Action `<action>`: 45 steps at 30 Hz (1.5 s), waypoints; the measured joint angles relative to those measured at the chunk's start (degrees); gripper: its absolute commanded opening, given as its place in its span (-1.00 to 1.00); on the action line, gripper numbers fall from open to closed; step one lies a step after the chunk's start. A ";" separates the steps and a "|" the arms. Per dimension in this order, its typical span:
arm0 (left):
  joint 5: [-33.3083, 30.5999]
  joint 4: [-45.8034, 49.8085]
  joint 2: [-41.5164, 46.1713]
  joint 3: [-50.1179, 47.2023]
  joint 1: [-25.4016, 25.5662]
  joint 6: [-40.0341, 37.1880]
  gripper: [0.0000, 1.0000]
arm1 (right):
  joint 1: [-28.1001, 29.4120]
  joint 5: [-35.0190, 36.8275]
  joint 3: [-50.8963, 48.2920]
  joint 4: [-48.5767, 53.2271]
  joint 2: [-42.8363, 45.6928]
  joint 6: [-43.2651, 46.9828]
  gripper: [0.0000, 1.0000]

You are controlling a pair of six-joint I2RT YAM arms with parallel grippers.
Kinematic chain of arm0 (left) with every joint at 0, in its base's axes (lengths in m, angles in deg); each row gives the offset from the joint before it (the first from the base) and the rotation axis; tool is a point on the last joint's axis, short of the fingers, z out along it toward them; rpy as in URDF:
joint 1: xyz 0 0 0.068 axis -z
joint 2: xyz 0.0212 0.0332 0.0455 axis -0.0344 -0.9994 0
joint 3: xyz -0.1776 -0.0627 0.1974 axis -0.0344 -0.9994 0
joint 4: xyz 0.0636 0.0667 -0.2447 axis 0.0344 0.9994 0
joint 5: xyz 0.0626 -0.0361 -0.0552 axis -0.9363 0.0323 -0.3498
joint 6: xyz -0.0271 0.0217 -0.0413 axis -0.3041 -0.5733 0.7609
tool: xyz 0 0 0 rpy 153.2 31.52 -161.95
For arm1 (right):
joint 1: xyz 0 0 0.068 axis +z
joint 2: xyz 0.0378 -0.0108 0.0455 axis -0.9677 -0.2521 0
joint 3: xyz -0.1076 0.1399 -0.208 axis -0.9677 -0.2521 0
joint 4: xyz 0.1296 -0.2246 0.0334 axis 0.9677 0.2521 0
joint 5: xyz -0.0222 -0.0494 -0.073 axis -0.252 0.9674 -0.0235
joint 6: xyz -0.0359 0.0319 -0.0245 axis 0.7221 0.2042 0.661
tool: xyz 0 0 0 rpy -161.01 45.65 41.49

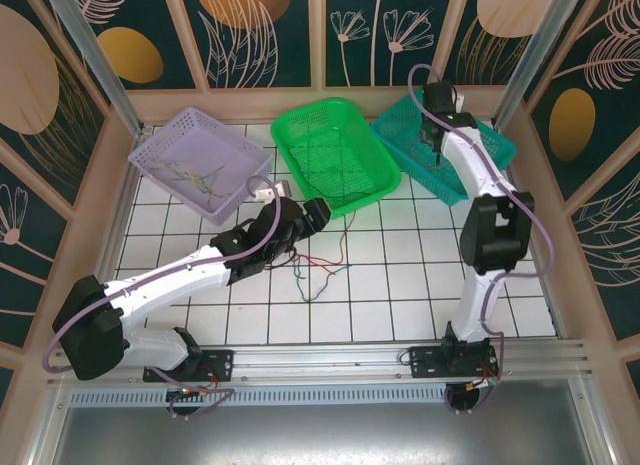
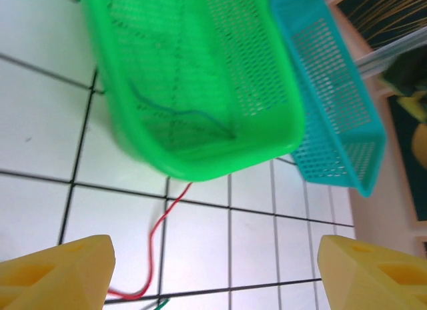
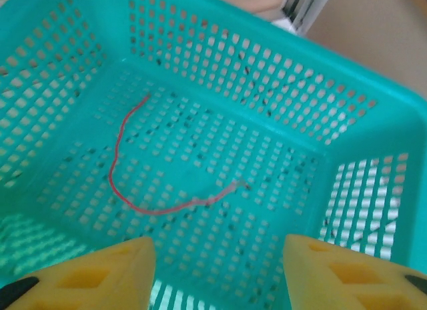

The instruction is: Untangle the cables

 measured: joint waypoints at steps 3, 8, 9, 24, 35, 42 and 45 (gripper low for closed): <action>-0.09 1.42 0.50 -2.62 0.04 1.84 0.54 | 0.11 -7.04 -10.34 -2.12 11.17 -4.94 0.13; -0.59 4.17 4.98 -10.01 0.04 5.68 0.48 | 4.48 -18.34 -28.87 -7.19 29.22 -14.08 0.14; -0.66 4.66 5.86 -11.32 0.04 6.27 0.45 | 6.62 -20.61 -32.72 -8.41 31.50 -16.39 0.13; -0.90 0.44 4.35 -18.56 0.04 0.83 -0.28 | 23.21 -27.71 -54.34 -22.80 26.84 -34.14 0.09; 1.46 -5.84 2.16 -21.33 0.04 -2.69 -0.18 | 27.08 -25.73 -52.83 -30.51 15.76 -35.91 0.00; 2.67 -6.95 1.86 -21.33 0.04 -3.10 -0.17 | 28.11 -25.68 -51.08 -34.75 11.47 -37.05 -0.14; 3.08 -6.84 1.86 -21.29 0.04 -3.06 -0.15 | 28.22 -25.31 -50.07 -35.32 9.33 -37.81 -0.29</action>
